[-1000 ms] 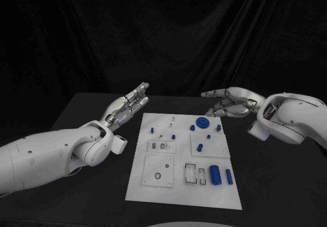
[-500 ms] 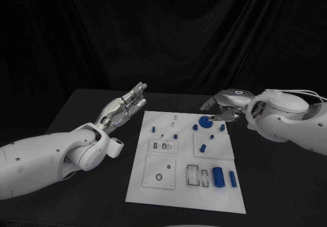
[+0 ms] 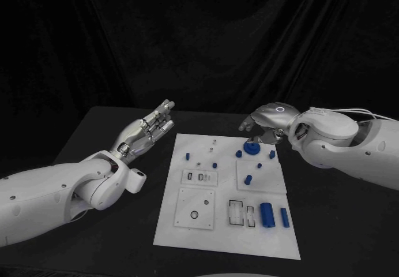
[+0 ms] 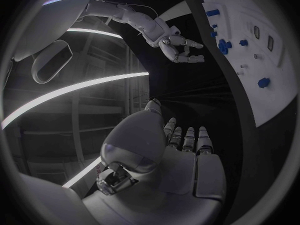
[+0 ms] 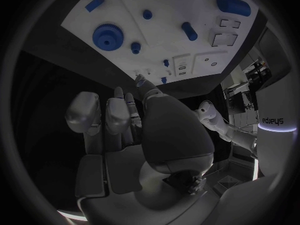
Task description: Assemble the parts on the task board
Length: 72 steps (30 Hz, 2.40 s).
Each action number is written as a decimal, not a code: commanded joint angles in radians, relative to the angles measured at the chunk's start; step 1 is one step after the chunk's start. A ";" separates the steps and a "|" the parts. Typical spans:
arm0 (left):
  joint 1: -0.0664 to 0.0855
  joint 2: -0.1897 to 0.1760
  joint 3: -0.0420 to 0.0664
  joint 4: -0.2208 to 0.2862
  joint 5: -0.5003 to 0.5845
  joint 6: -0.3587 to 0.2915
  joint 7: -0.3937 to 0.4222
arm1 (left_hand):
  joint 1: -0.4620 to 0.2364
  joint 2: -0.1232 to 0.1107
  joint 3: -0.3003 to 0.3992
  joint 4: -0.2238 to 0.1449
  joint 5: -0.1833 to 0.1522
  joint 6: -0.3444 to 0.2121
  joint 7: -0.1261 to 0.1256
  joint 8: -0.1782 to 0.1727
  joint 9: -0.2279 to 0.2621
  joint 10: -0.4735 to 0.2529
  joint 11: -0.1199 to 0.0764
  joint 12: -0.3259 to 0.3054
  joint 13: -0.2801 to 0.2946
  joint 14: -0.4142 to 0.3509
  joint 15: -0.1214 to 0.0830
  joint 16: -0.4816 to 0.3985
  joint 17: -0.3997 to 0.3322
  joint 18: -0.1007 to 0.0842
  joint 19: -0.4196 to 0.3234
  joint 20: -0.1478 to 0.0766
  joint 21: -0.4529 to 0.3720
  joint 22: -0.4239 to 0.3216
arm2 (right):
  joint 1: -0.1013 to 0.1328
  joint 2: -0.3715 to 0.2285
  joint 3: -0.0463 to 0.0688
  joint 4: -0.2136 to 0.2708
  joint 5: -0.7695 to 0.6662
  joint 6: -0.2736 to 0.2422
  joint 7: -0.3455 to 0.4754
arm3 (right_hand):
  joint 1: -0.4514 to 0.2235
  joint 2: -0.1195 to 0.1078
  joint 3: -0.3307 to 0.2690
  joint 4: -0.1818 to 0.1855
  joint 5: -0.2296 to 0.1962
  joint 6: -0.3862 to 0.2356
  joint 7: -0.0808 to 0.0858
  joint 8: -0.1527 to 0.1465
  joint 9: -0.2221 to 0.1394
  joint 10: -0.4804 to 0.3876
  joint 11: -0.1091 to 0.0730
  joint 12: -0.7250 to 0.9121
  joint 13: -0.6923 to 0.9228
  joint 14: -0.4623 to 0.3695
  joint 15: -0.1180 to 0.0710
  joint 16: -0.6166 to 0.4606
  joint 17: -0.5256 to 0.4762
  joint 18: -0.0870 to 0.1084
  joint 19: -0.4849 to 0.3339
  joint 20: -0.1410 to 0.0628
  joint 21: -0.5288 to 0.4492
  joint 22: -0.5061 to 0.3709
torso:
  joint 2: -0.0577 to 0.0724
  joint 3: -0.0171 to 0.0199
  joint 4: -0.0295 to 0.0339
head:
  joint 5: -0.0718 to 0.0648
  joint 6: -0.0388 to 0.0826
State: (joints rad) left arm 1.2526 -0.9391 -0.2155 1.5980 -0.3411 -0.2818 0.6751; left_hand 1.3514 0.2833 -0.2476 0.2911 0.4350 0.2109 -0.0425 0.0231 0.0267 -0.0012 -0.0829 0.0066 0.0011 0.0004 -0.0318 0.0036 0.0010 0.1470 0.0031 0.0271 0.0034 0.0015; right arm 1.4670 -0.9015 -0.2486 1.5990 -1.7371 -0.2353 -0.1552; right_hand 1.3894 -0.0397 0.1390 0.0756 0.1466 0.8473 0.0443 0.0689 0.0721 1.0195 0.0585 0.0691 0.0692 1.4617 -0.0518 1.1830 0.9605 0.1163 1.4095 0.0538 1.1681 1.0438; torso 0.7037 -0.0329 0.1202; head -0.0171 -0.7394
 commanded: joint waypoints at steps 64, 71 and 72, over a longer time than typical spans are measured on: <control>0.003 0.024 0.001 -0.035 -0.005 0.084 0.094 | 0.038 0.005 0.027 -0.002 0.035 0.019 0.036 0.006 0.003 0.001 0.040 -0.007 -0.001 0.000 0.007 -0.004 -0.001 0.006 -0.003 0.031 -0.003 -0.001 | -0.105 0.122 0.001 -0.186 -0.036 0.025 0.059 | 0.031 -0.011 0.037 0.023 0.013 0.090 -0.003 0.010 0.000 0.045 0.019 -0.002 -0.005 0.019 0.015 0.035 0.006 -0.012 -0.032 0.019 0.053 0.094 | 0.016 0.0027 0.0078 | 0.008 -0.133; 0.003 0.023 0.001 -0.035 -0.005 0.089 0.091 | 0.041 0.005 0.030 -0.003 0.038 0.019 0.037 0.005 0.002 0.001 0.041 -0.007 -0.001 0.000 0.009 -0.004 -0.001 0.006 -0.003 0.032 -0.003 -0.001 | -0.106 0.125 0.001 -0.190 -0.036 0.020 0.062 | 0.029 -0.014 0.048 0.031 0.009 0.105 -0.004 0.008 0.000 0.068 0.010 0.001 -0.005 0.018 0.009 0.036 0.006 -0.012 -0.034 0.014 0.055 0.100 | 0.017 0.0022 0.0087 | 0.008 -0.133; 0.003 0.023 0.001 -0.036 -0.005 0.090 0.090 | 0.041 0.005 0.030 -0.003 0.038 0.019 0.037 0.005 0.002 0.001 0.041 -0.007 -0.001 0.000 0.009 -0.004 -0.001 0.006 -0.003 0.032 -0.003 -0.001 | -0.106 0.126 0.001 -0.191 -0.036 0.018 0.064 | 0.029 -0.014 0.050 0.033 0.009 0.108 -0.004 0.008 0.001 0.072 0.009 0.001 -0.005 0.018 0.008 0.036 0.006 -0.012 -0.034 0.014 0.055 0.100 | 0.017 0.0020 0.0088 | 0.008 -0.133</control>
State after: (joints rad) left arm 1.2530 -0.9170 -0.2154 1.5608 -0.3447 -0.2073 0.6760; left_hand 1.3830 0.2859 -0.2227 0.2882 0.4684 0.2288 -0.0106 0.0270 0.0294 -0.0001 -0.0496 0.0066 0.0013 0.0004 -0.0318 0.0036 0.0014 0.1470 -0.0006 0.0520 0.0033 0.0009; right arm 1.3637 -0.7764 -0.2485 1.4103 -1.7623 -0.2024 -0.0960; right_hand 1.4141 -0.0503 0.1837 0.1090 0.1570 0.9517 0.0403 0.0757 0.0715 1.0871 0.0674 0.0668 0.0635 1.4665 -0.0358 1.2136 0.9677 0.1169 1.3811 0.0680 1.2169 1.1436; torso 0.7206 -0.0303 0.1282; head -0.0099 -0.8729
